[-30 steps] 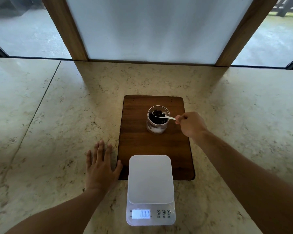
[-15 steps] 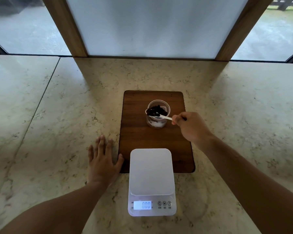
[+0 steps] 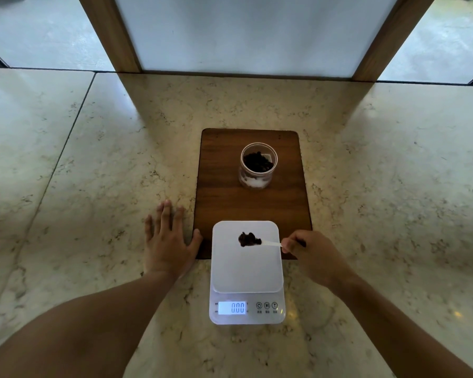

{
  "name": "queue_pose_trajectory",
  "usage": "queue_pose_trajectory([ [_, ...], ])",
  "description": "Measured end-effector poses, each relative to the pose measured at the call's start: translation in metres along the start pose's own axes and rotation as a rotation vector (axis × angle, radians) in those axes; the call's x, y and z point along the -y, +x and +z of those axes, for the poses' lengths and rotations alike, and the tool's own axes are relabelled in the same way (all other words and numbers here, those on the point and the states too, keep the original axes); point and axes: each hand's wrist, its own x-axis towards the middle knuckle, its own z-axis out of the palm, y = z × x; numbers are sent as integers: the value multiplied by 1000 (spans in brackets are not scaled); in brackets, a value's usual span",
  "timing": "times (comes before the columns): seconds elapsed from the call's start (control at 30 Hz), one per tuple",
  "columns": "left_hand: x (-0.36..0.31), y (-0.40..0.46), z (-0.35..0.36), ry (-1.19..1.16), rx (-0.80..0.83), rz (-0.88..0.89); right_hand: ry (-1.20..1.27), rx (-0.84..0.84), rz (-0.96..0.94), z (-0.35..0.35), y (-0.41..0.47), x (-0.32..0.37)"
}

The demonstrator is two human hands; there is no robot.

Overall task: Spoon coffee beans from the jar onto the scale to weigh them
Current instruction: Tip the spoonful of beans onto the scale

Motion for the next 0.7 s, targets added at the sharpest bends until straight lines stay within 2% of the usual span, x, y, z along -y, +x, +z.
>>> queue_pose_trajectory([
  [0.13,1,0,1,-3,-1,1,-39,-24,-44,10,-8,-6],
  [0.53,4,0,6,0,-21,0,-183,-316,-358,18,-16,-15],
  [0.7,5,0,8,3,-18,2,-152,-414,-383,9,-8,-7],
])
